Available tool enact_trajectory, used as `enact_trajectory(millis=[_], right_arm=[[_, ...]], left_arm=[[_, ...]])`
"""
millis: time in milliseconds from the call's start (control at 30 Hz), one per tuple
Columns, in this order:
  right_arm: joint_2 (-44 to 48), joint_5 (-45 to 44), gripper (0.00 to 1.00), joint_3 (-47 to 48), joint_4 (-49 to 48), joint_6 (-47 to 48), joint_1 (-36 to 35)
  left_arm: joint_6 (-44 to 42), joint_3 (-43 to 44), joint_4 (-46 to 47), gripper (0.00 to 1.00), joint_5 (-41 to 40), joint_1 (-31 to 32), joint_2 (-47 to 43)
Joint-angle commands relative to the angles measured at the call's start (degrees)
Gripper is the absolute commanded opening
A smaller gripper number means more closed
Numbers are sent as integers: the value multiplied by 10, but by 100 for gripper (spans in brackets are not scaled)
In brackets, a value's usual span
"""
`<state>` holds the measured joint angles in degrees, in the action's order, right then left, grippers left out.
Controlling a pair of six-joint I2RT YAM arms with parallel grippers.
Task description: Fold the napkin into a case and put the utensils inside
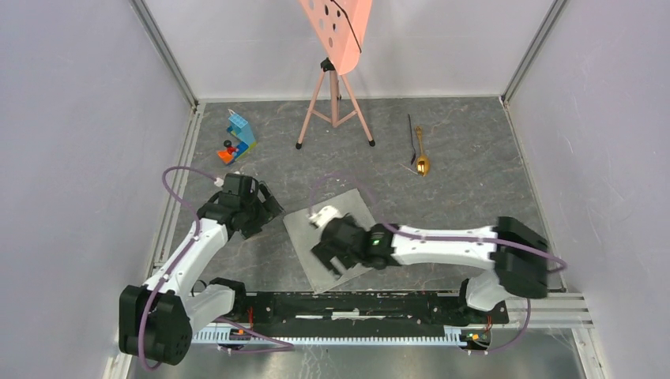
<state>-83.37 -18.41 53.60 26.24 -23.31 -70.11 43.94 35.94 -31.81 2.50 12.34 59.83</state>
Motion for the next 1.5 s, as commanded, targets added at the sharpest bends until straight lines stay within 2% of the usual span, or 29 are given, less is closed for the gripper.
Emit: enact_trajectory(millis=[0,133,233,333,567,800,933,1000,1100,1233,1333,1467], right_arm=[[-119,92,97,113,31,-61,-66],[-205,98,91,216,61,-89,-102],[-244,90,83,254,78,-101,-115],[-258,75,75,260,89,-108,-119],[-286,46,63,264,103,-110,-122],[-314,27,60,256,106,-108,-123],[-318,-3,39,248,107,-108,-124],[-303,-9,28,230,87,-106,-124],[-271,-9,20,204,46,-95,-120],[-207,29,0,144,-51,-78,-106],[-141,84,0,58,-157,-90,-82],[-69,158,0,-36,-273,-120,-39]], left_arm=[[39,46,-72,98,-76,-31,-6],[43,74,-123,100,-125,-44,-3],[33,82,-127,100,-131,-49,-12],[25,84,-124,100,-131,-51,-21],[16,78,-113,100,-131,-52,-24],[12,80,-116,100,-142,-53,-16],[15,79,-114,100,-142,-53,-18],[12,78,-111,100,-137,-53,-14],[0,71,-98,100,-109,-53,-2],[-10,49,-61,100,-32,-51,13],[6,16,-17,100,45,-44,24],[38,-10,19,100,83,-12,42]])
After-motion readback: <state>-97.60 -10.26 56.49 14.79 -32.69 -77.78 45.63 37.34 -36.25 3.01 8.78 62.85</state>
